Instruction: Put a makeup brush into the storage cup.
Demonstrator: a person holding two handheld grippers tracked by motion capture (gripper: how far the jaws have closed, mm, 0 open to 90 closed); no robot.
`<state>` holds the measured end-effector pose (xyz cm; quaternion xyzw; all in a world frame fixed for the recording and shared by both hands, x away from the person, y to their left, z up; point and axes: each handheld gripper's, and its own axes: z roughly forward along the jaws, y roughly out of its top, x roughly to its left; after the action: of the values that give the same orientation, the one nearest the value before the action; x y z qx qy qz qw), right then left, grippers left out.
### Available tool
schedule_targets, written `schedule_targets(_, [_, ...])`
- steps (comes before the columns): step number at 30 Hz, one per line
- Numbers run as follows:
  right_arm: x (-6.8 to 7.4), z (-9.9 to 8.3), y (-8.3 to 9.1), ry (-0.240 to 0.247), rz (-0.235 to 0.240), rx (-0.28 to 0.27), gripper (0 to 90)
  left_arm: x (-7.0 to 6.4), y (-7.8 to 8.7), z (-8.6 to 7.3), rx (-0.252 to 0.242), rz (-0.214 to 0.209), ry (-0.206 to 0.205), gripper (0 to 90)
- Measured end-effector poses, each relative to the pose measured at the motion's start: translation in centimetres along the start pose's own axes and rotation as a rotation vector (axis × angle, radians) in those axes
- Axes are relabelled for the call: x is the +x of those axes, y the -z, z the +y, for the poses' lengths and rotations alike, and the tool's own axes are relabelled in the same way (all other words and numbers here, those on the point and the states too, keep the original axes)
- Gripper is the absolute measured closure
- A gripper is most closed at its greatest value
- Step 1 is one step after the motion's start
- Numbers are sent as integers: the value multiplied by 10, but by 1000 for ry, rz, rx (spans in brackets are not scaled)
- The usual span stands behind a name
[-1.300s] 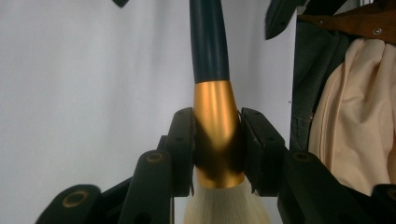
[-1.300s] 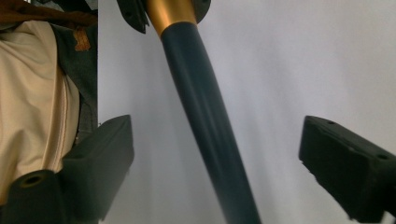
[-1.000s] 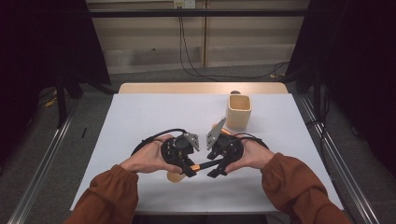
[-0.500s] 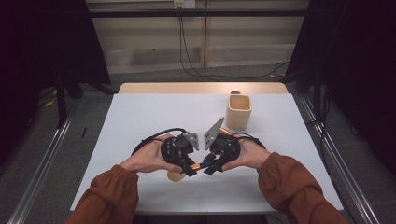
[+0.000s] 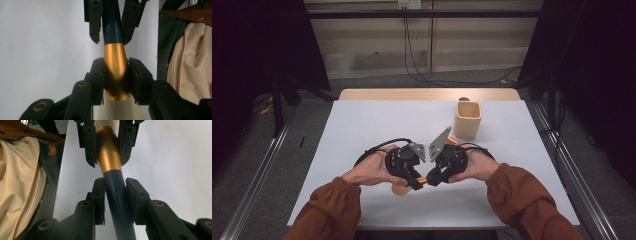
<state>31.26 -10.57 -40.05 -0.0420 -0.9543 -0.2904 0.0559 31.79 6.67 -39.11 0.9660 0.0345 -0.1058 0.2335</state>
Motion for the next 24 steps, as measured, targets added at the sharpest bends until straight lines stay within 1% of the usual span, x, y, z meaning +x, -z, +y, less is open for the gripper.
schedule_targets(1, [0, 0, -1, 3, 2, -2, 717, 0, 0, -1, 0, -10, 7, 666])
schedule_targets(3, [0, 0, -1, 12, -3, -8, 721, 1, 0, -1, 4, -5, 0, 666])
schedule_targets(4, [0, 0, -2, 17, -2, -8, 726, 1, 1, -2, 0, 6, -4, 666])
schedule_targets(5, [0, 0, -2, 21, -3, -4, 731, 2, 2, -2, -2, 8, -8, 666])
schedule_targets(6, [1, 0, -2, 26, -12, -11, 738, 2, 3, -3, -10, 9, -11, 666])
schedule_targets(7, [1, -1, -1, 26, -9, -17, 745, 2, 4, -4, -28, 11, -13, 665])
schedule_targets(9, [1, -1, 0, 29, -6, -22, 752, 4, 5, -5, -28, 4, -19, 665])
schedule_targets(10, [1, 0, 0, 33, -6, -24, 753, 5, 5, -5, -29, 4, -15, 664])
schedule_targets(11, [2, 0, 0, 33, -12, -17, 755, 5, 5, -5, -21, 7, -24, 662])
schedule_targets(15, [2, -1, 0, 26, -9, -16, 756, 7, 3, -5, -35, 5, -5, 649])
schedule_targets(16, [2, -1, 0, 23, -5, -18, 756, 8, 3, -5, -30, 1, -10, 636])
schedule_targets(17, [2, -1, 1, 22, -4, -19, 756, 8, 3, -6, -42, -7, -1, 635])
schedule_targets(18, [2, -1, 0, 25, -3, -21, 756, 8, 3, -6, -48, -4, 3, 617])
schedule_targets(19, [3, -1, 0, 18, -7, -14, 756, 8, 3, -6, -62, -1, 8, 585])
schedule_targets(20, [2, -1, -1, 25, -5, -15, 756, 8, 3, -6, -72, 0, 11, 569])
schedule_targets(21, [3, -1, -1, 19, -3, -11, 757, 8, 3, -7, -76, 1, 12, 567])
schedule_targets(22, [3, -1, -1, 16, -3, -9, 757, 8, 3, -8, -81, 4, 15, 520])
schedule_targets(23, [3, -1, -1, 16, -3, -12, 757, 9, 3, -8, -83, 6, 18, 520])
schedule_targets(24, [3, -1, -1, 13, -4, -14, 756, 9, 3, -9, -89, 15, 28, 493])
